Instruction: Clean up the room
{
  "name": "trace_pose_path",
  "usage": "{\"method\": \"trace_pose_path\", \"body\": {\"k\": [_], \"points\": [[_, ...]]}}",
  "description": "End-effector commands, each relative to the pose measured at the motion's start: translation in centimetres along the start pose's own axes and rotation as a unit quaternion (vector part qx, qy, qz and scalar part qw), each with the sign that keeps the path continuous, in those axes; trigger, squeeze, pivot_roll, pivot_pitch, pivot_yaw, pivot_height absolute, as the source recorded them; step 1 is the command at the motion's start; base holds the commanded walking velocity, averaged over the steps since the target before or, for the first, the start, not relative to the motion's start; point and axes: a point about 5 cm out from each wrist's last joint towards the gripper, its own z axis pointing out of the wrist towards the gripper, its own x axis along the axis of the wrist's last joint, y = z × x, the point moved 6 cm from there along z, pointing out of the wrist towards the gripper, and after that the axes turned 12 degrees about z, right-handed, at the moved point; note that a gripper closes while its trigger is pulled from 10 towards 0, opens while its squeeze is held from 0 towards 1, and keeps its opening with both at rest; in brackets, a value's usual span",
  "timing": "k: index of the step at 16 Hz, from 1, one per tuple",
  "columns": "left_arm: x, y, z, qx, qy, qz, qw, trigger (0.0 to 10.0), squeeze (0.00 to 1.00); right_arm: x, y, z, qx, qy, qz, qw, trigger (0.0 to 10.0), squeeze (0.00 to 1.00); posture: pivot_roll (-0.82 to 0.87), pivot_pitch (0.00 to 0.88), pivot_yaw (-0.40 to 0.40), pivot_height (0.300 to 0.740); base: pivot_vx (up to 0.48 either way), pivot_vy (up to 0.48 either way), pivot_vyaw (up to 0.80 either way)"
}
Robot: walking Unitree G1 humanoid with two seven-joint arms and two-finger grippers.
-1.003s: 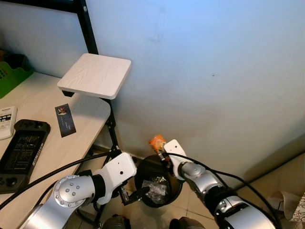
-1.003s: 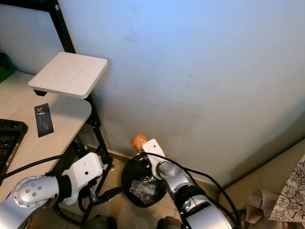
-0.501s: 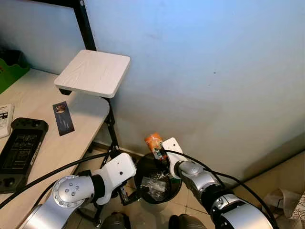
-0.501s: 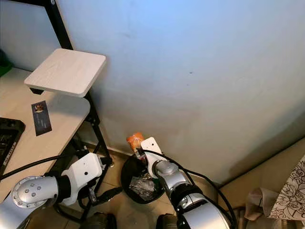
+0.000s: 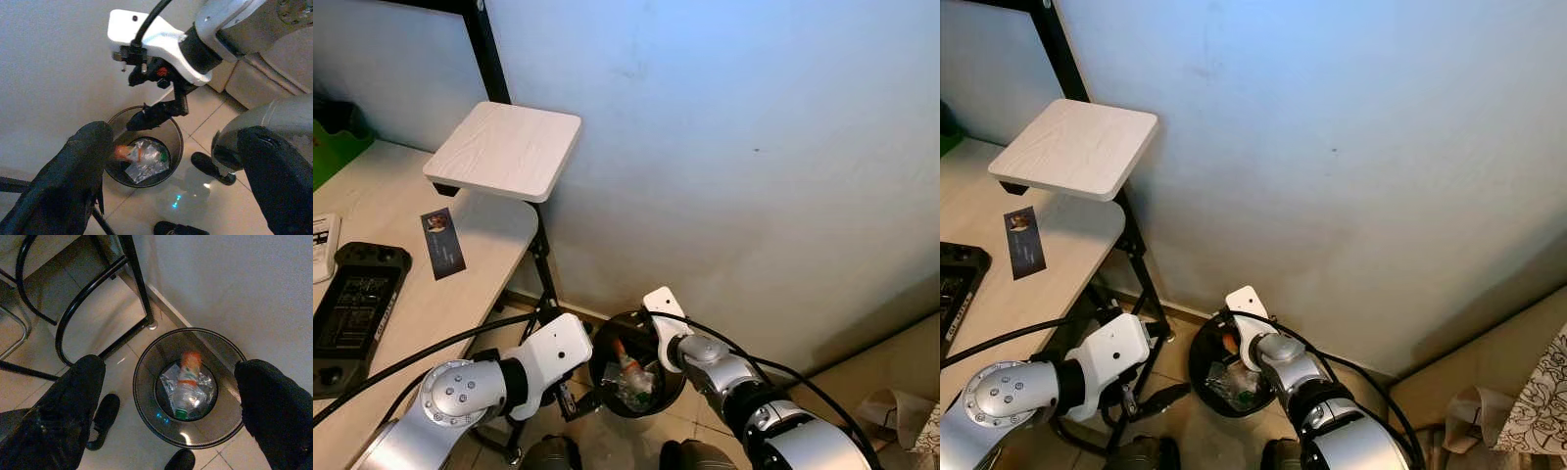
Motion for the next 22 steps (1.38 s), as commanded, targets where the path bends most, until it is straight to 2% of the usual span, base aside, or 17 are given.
{"method": "trace_pose_path", "body": {"k": [1,2,3,4,6,7,8,10,12,15,22], "points": [[-0.1,-0.6,-0.1,0.033,-0.004,-0.005,0.999,10.0,0.00,0.5,0.3,-0.3,0.009,0.023,0.011,1.000,10.0,1.00,0.03,0.147,-0.025,0.740,0.000,0.000,0.00],[-0.2,-2.7,-0.1,0.117,-0.004,-0.041,0.992,10.0,0.00,2.3,1.4,-0.9,0.007,0.071,0.045,0.996,10.0,1.00,0.03,0.133,-0.025,0.740,0.000,0.000,0.00],[-0.3,-3.6,-0.2,0.152,-0.004,-0.064,0.986,10.0,0.00,3.0,1.8,-1.3,0.006,0.091,0.057,0.994,10.0,1.00,0.03,0.133,-0.025,0.740,0.000,0.000,0.00],[-0.5,-5.3,-0.7,0.225,0.002,-0.100,0.969,10.0,0.00,4.6,3.0,-2.7,-0.002,0.141,0.076,0.987,10.0,1.00,0.02,0.107,-0.020,0.740,0.000,0.000,0.00],[-0.9,-6.4,-1.1,0.285,0.003,-0.138,0.948,10.0,0.00,6.5,5.1,-6.5,-0.039,0.212,0.092,0.972,10.0,1.00,0.00,0.074,-0.007,0.740,0.000,0.000,0.00],[-1.0,-6.8,-1.0,0.307,0.005,-0.162,0.938,10.0,0.00,7.1,6.5,-9.7,-0.081,0.249,0.089,0.961,10.0,1.00,-0.01,0.060,-0.001,0.740,0.000,0.000,0.00],[-0.9,-6.8,-0.7,0.308,0.008,-0.163,0.937,10.0,0.00,7.2,6.8,-10.7,-0.094,0.259,0.088,0.957,10.0,0.00,-0.02,0.040,0.009,0.740,0.000,0.000,0.00],[-0.3,-7.0,0.1,0.316,0.022,-0.181,0.931,10.0,0.00,7.9,7.2,-13.4,-0.123,0.290,0.096,0.944,10.0,0.00,-0.04,0.013,0.020,0.740,0.000,0.000,0.00],[-0.4,-7.3,0.2,0.328,0.023,-0.187,0.926,10.0,0.00,7.7,7.0,-14.7,-0.139,0.291,0.105,0.941,10.0,0.00,-0.06,0.000,0.021,0.740,-0.129,0.000,0.00],[-0.4,-7.3,0.3,0.330,0.023,-0.184,0.926,10.0,0.00,7.0,6.7,-15.5,-0.158,0.276,0.104,0.942,10.0,0.00,-0.05,0.000,0.021,0.740,-0.255,0.000,0.00],[-0.7,-7.5,0.0,0.342,0.021,-0.179,0.922,10.0,0.00,6.8,6.4,-16.2,-0.178,0.248,0.075,0.949,10.0,0.00,-0.04,0.000,0.008,0.740,0.000,0.000,0.00]]}}
